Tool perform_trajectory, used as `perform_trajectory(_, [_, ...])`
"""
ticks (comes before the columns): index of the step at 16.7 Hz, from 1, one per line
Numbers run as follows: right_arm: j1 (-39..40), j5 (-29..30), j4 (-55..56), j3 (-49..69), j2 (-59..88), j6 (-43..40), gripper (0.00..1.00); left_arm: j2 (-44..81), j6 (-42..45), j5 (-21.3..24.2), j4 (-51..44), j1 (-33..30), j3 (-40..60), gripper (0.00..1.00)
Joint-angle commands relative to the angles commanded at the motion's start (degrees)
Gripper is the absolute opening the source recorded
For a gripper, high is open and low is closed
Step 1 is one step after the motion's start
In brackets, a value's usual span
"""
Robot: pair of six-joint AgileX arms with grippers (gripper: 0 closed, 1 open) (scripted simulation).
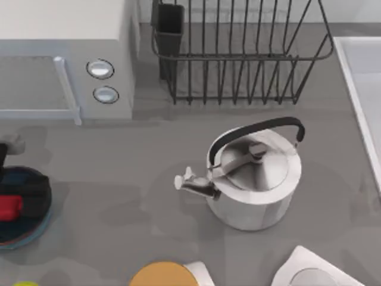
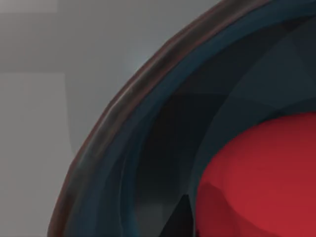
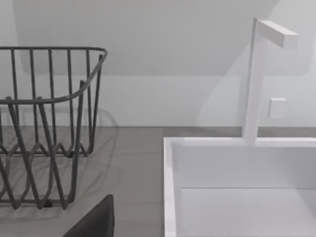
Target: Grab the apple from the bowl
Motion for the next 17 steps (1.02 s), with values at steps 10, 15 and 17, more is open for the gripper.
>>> perform_trajectory(10, [0.0,0.0,0.0,0.0,0.0,0.0,1.00,0.0,0.0,0.0,0.0,0.0,0.0,0.47])
perform_trajectory(15, [0.0,0.0,0.0,0.0,0.0,0.0,1.00,0.0,0.0,0.0,0.0,0.0,0.0,0.10])
perform_trajectory(17, [0.0,0.0,0.0,0.0,0.0,0.0,1.00,0.0,0.0,0.0,0.0,0.0,0.0,0.00])
